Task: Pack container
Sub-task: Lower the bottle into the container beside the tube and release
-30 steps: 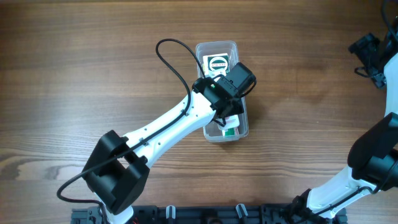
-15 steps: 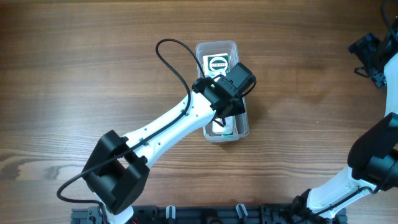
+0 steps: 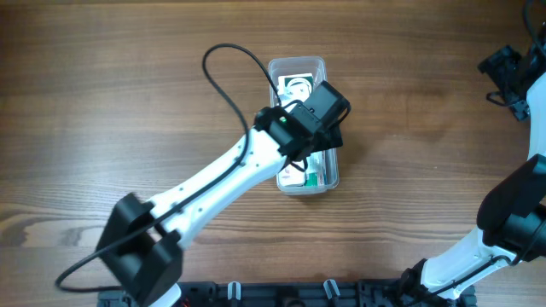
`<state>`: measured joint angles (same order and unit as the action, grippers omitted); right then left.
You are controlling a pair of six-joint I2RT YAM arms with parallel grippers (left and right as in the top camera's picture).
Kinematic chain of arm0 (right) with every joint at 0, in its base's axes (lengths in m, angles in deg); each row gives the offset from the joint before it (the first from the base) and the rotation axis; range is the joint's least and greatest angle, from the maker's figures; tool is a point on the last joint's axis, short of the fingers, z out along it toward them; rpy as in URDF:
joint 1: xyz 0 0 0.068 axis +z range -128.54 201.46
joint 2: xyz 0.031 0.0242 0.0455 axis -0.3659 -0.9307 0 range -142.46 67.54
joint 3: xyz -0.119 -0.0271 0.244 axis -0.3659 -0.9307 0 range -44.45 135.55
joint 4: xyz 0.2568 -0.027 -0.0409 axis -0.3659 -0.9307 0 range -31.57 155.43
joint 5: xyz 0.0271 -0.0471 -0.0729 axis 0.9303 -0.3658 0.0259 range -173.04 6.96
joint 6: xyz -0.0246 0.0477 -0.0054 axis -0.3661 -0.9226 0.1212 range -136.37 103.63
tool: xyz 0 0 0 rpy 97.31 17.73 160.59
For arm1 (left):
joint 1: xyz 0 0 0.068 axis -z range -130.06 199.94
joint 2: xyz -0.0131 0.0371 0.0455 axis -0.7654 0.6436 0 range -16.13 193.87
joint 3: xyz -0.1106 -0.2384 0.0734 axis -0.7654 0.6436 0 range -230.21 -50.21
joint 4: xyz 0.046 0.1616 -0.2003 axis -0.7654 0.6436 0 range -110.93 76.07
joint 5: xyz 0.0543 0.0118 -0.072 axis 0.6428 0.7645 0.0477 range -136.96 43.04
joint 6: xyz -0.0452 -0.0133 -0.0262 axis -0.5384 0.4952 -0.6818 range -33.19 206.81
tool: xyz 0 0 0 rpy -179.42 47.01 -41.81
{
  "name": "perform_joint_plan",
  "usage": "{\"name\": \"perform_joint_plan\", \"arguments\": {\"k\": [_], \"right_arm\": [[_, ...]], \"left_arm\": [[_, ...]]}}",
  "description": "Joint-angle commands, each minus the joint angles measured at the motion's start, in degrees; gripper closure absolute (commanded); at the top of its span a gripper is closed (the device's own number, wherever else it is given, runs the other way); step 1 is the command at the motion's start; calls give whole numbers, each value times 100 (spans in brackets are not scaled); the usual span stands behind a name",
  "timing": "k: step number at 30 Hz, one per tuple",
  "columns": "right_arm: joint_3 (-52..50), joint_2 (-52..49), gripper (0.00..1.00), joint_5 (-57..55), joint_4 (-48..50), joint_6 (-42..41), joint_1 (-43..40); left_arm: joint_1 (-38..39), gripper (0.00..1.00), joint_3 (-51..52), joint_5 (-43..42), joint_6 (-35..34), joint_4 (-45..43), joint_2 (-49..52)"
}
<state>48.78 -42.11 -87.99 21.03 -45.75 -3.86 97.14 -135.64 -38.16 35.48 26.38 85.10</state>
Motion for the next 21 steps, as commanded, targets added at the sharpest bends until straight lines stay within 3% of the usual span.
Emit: {"name": "perform_joint_plan", "arguments": {"k": [1,7,21], "right_arm": [[-15,-76,0,28,28,-70,2],[-15,-76,0,28,28,-70,2],[-15,-76,0,28,28,-68,2]], "left_arm": [[4,0,-9,382,212,92,-750],[2,0,-9,1360,210,839,-1609],[4,0,-7,1032,210,1453,-1788]]}}
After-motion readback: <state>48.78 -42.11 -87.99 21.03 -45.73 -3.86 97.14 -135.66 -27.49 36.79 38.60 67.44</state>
